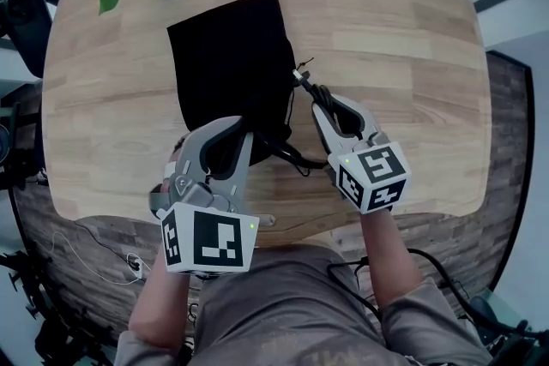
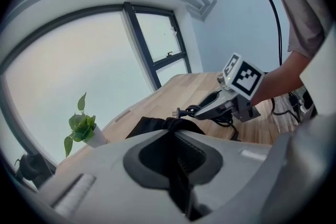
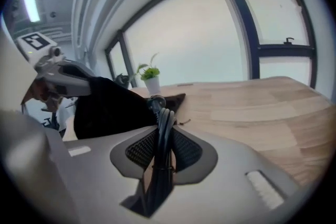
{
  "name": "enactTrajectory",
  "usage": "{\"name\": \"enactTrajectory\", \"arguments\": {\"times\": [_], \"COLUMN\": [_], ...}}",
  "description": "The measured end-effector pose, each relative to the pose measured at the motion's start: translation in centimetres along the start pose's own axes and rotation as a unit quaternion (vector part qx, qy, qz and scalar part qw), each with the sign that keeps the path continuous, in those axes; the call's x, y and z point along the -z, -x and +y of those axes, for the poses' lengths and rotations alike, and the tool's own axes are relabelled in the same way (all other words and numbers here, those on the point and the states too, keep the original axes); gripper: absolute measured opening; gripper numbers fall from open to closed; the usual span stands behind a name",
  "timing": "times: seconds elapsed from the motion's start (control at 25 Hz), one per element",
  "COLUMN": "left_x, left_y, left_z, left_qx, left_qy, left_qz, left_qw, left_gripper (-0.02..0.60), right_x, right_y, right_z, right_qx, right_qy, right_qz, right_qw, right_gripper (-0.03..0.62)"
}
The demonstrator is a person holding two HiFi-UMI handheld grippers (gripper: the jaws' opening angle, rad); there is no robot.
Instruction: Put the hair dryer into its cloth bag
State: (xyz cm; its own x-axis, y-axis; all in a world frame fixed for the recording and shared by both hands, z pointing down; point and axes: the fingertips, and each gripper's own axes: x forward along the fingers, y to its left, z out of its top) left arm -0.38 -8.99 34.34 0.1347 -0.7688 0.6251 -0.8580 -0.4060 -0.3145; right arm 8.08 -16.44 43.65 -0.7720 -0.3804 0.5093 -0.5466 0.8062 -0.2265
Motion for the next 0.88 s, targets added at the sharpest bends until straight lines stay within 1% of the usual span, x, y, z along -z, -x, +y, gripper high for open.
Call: {"name": "enactTrajectory", "arguments": {"times": [0.08,0.12,0.2,0.24,0.28,0.32,0.36,0.4,0.48,0.52,0.6,0.68,0.8,0.88], "left_x": [0.0,0.0,0.2,0.2,0.3,0.2,0.2,0.2,0.1,0.2,0.4,0.5,0.7,0.9], "left_y": [0.0,0.0,0.0,0.1,0.1,0.1,0.2,0.2,0.3,0.3,0.4,0.6,1.3,1.7], "left_z": [0.1,0.1,0.3,0.4,0.4,0.4,0.4,0.2,-0.4,-0.8,-1.6,-2.2,-3.0,-3.7], "left_qx": [0.005,0.008,0.011,0.012,0.012,0.013,0.015,0.019,0.03,0.036,0.048,0.058,0.072,0.083], "left_qy": [0.007,0.011,0.02,0.024,0.027,0.029,0.029,0.03,0.029,0.026,0.018,0.011,0.004,0.0], "left_qz": [0.003,0.004,0.007,0.008,0.008,0.009,0.01,0.011,0.014,0.016,0.021,0.024,0.025,0.025], "left_qw": [1.0,0.9999,0.9997,0.9996,0.9995,0.9995,0.9994,0.9993,0.999,0.9989,0.9985,0.998,0.9971,0.9962], "left_gripper": [0.018,0.018,0.019,0.018,0.018,0.018,0.018,0.018,0.017,0.017,0.017,0.017,0.017,0.017], "right_x": [-1.0,-1.5,-3.0,-3.3,-3.0,-1.8,-0.4,0.5,0.8,0.8,1.1,1.3,1.4,1.0], "right_y": [1.4,2.2,4.0,4.9,5.5,5.9,6.0,5.8,5.1,4.6,3.5,2.5,1.2,0.4], "right_z": [2.3,3.6,6.5,7.8,9.0,9.9,10.7,11.5,13.1,13.7,14.2,14.2,13.7,13.2], "right_qx": [-0.05,-0.081,-0.153,-0.185,-0.211,-0.229,-0.24,-0.245,-0.244,-0.239,-0.225,-0.21,-0.184,-0.163], "right_qy": [0.042,0.064,0.096,0.11,0.131,0.162,0.202,0.24,0.292,0.307,0.318,0.311,0.28,0.242], "right_qz": [-0.052,-0.081,-0.147,-0.167,-0.163,-0.132,-0.088,-0.057,-0.039,-0.031,-0.013,0.0,0.019,0.03], "right_qw": [0.997,0.991,0.973,0.962,0.955,0.951,0.945,0.938,0.924,0.921,0.921,0.927,0.942,0.956], "right_gripper": [0.098,0.098,0.098,0.098,0.098,0.098,0.097,0.097,0.097,0.097,0.097,0.097,0.097,0.097]}}
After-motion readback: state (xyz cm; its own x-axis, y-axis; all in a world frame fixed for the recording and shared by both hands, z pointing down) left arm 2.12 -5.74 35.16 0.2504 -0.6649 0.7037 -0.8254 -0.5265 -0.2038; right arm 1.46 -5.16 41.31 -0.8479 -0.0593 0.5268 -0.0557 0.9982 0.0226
